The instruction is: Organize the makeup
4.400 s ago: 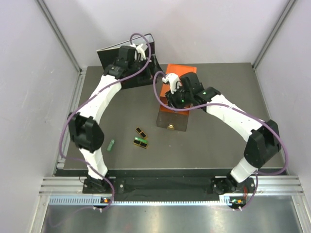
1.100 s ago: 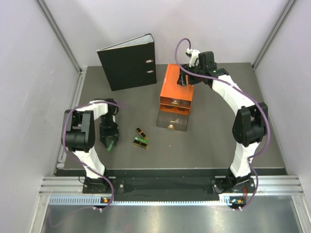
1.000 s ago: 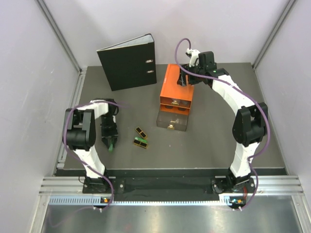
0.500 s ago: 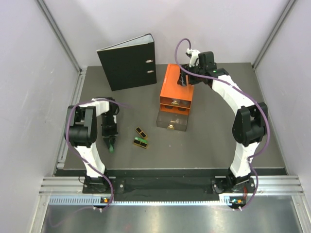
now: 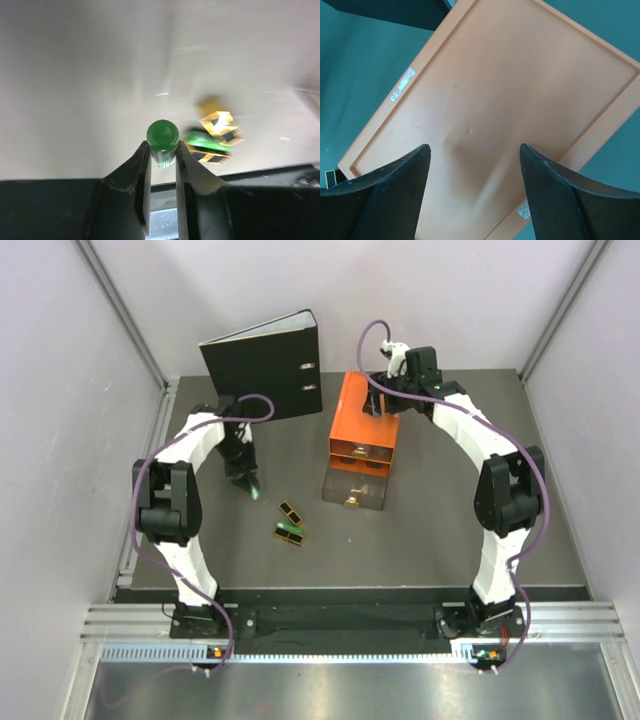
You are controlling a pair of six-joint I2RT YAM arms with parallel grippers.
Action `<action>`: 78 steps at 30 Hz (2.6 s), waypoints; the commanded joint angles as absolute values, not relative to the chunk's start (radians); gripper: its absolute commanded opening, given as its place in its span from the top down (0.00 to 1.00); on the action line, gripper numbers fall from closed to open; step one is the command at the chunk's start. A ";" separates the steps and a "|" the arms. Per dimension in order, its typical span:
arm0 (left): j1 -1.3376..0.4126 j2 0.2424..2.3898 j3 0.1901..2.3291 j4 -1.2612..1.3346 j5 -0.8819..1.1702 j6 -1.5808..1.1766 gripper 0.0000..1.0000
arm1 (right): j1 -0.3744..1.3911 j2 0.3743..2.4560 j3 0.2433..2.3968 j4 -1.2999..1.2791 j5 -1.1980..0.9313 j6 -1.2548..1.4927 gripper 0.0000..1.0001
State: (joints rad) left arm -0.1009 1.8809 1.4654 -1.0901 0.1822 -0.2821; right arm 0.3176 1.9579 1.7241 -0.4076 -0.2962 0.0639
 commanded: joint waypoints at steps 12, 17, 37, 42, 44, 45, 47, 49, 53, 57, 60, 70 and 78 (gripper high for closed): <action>-0.383 1.907 1.726 -0.839 0.440 -0.422 1.00 | 0.308 2.028 1.729 -0.477 -0.296 0.066 0.27; -0.448 1.982 1.761 -0.778 0.462 -0.466 1.00 | 0.310 2.026 1.720 -0.476 -0.296 0.060 0.27; -0.552 2.027 1.830 -0.778 0.324 -0.434 0.27 | 0.308 2.042 1.717 -0.472 -0.314 0.058 0.27; -0.540 1.950 1.810 -0.808 0.273 -0.419 0.22 | 0.308 2.042 1.717 -0.472 -0.318 0.055 0.26; -0.532 1.919 1.798 -0.840 0.252 -0.405 0.22 | 0.308 2.042 1.713 -0.472 -0.321 0.052 0.23; -0.528 1.907 1.790 -0.848 0.244 -0.400 0.22 | 0.308 2.039 1.713 -0.476 -0.322 0.049 0.22; -0.519 1.864 1.747 -0.857 0.218 -0.388 0.22 | 0.308 2.040 1.713 -0.476 -0.322 0.049 0.01; -0.509 1.821 1.688 -0.857 0.209 -0.384 0.22 | 0.310 2.040 1.715 -0.476 -0.324 0.048 0.00; -0.500 1.750 1.582 -0.870 0.189 -0.391 0.22 | 0.310 2.037 1.713 -0.472 -0.321 0.048 0.00; -0.500 1.665 1.453 -0.887 0.158 -0.437 0.22 | 0.308 2.037 1.710 -0.474 -0.314 0.046 0.00; -0.500 1.617 1.376 -0.893 0.150 -0.478 0.22 | 0.308 2.034 1.707 -0.474 -0.313 0.044 0.00; -0.500 1.600 1.220 -0.877 0.106 -0.557 0.16 | 0.308 2.034 1.701 -0.471 -0.322 0.041 0.00; -0.500 1.725 1.224 -0.821 0.075 -0.587 0.13 | 0.308 2.023 1.686 -0.463 -0.334 0.041 0.00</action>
